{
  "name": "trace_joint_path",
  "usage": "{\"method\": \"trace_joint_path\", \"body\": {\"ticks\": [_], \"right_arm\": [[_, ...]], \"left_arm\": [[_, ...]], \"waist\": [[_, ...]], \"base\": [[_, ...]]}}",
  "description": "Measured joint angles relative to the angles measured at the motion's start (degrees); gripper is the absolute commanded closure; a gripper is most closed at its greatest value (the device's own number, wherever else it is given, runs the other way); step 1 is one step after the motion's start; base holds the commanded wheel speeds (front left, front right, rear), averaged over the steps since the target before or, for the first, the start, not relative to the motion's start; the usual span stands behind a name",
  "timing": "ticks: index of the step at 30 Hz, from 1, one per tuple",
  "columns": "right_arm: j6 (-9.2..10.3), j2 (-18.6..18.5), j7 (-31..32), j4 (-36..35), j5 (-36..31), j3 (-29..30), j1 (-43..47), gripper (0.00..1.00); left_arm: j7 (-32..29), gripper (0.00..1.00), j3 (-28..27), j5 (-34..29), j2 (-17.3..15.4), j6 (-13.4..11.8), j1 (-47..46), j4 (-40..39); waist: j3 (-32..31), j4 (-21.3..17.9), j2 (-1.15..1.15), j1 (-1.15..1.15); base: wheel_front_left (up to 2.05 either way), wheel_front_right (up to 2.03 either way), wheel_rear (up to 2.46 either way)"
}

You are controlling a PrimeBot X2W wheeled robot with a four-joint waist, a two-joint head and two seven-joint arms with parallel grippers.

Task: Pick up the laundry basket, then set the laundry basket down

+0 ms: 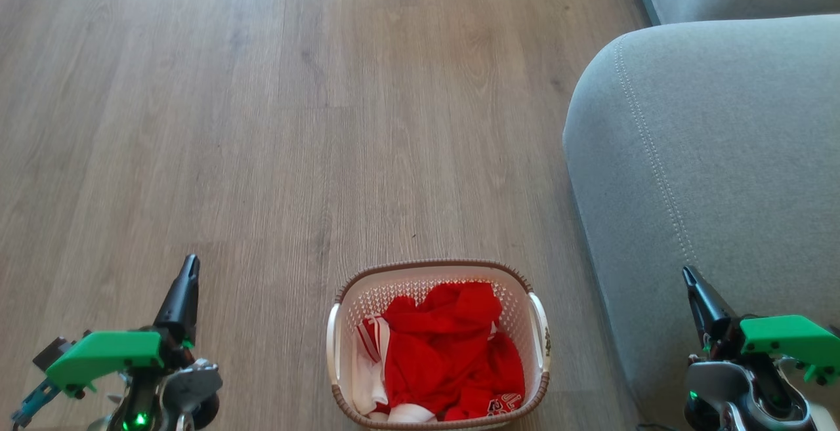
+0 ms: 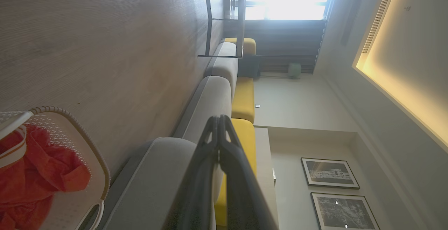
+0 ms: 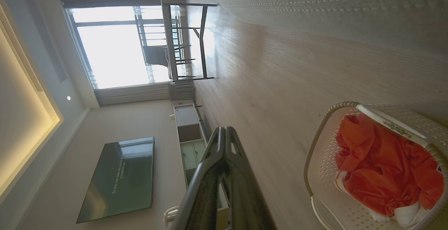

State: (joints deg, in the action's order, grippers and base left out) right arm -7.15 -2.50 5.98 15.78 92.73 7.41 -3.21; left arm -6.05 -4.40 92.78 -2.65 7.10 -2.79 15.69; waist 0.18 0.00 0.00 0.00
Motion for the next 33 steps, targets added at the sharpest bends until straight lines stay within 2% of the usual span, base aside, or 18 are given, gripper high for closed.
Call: {"method": "trace_joint_path", "body": {"ticks": [6, 7, 14, 33], "right_arm": [[0.0, 0.03, -0.01, 0.13, 0.01, -0.02, 0.02, 1.0], [0.0, 0.1, -0.02, 0.75, 0.02, -0.08, 0.15, 0.0], [0.01, 0.59, -0.22, 4.41, 0.01, -0.34, 2.88, 0.0], [0.01, 0.59, -3.12, 3.36, -5.16, -0.57, 2.22, 0.0]], "left_arm": [[0.01, 1.0, 0.02, 0.0, 0.01, -0.04, 0.03, 0.14], [0.07, 0.0, 0.1, 0.0, 0.02, -0.05, 0.26, 0.71], [0.36, 0.0, 0.19, 0.0, 0.54, -0.08, 4.32, 4.32], [3.55, 0.0, -0.3, -5.16, 0.57, -0.07, 3.61, 2.98]], "waist": [[0.0, 0.0, 0.0, 0.0], [0.0, 0.0, 0.0, 0.0], [0.05, -0.02, 0.0, 0.0], [0.17, -0.06, 0.0, 0.0]], "base": [[0.0, 0.0, 0.0], [0.0, 0.0, 0.0], [0.0, 0.0, 0.0], [0.0, 0.0, 0.0]]}}
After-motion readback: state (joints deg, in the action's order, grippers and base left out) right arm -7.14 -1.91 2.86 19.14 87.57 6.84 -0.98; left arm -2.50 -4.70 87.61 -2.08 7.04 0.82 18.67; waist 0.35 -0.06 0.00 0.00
